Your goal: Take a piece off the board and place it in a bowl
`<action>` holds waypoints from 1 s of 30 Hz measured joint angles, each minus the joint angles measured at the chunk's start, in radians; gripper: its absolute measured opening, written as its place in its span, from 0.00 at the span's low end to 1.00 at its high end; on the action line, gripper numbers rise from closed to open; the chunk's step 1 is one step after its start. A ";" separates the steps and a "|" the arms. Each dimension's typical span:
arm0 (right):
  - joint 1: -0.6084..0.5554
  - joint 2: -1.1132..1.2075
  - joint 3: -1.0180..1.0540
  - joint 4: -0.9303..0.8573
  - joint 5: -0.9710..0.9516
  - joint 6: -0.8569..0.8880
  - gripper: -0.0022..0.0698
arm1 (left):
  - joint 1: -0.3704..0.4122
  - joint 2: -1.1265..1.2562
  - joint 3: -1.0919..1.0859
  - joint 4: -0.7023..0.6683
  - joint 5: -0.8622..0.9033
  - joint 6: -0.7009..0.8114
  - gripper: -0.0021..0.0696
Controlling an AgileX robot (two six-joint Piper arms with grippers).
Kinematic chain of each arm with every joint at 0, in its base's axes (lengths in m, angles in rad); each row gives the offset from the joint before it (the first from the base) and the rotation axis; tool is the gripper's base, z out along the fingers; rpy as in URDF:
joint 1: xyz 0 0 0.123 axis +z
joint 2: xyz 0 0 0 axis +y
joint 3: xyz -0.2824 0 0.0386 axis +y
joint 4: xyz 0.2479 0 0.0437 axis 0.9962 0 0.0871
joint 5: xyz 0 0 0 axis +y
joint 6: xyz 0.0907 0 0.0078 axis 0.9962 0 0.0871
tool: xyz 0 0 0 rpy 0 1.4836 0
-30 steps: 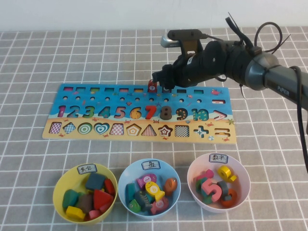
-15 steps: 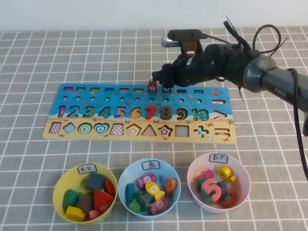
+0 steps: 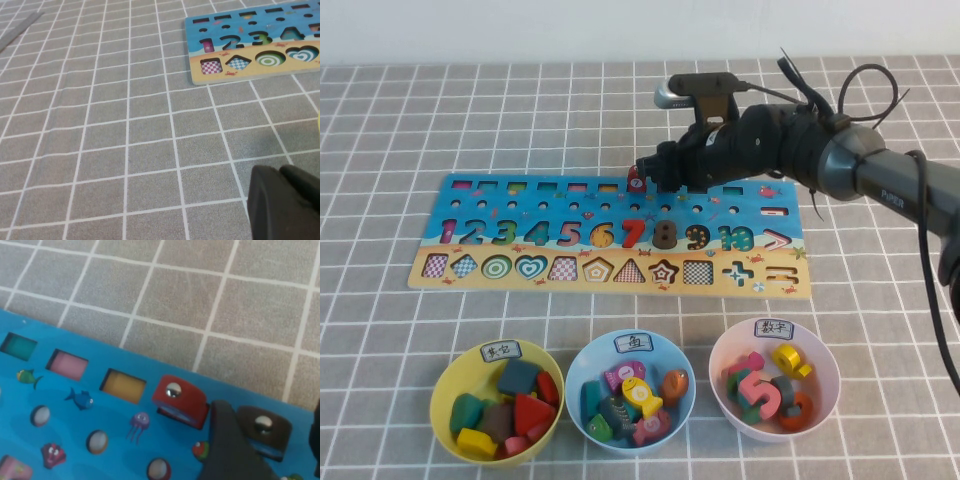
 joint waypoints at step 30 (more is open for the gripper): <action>0.000 0.049 -0.085 -0.018 0.044 0.000 0.46 | 0.000 0.000 0.000 0.000 0.000 0.000 0.02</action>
